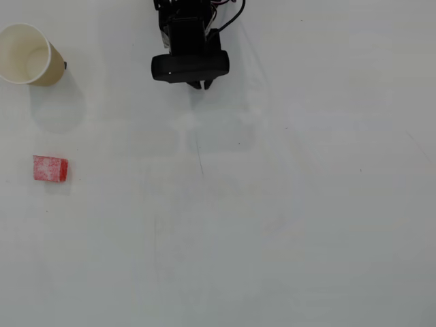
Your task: Pick up the cube and drop it in the cup.
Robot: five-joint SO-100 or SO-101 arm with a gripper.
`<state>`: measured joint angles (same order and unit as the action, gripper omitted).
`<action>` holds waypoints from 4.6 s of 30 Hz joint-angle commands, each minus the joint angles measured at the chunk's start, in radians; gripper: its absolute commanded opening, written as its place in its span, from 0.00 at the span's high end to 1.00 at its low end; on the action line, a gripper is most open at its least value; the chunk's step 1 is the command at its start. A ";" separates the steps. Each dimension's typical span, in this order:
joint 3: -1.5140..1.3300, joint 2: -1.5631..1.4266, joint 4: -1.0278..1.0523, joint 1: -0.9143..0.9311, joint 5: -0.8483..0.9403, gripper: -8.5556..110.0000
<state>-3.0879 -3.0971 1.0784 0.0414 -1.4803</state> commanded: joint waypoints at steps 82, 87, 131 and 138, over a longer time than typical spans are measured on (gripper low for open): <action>0.673 0.667 -0.630 0.696 0.003 0.71; 0.779 0.752 -0.630 0.690 0.003 0.71; 1.227 1.482 -0.844 0.767 0.015 0.70; 1.230 1.545 -0.907 0.781 0.015 0.64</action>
<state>-2.0018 -1.5217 0.2194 0.8099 -1.4818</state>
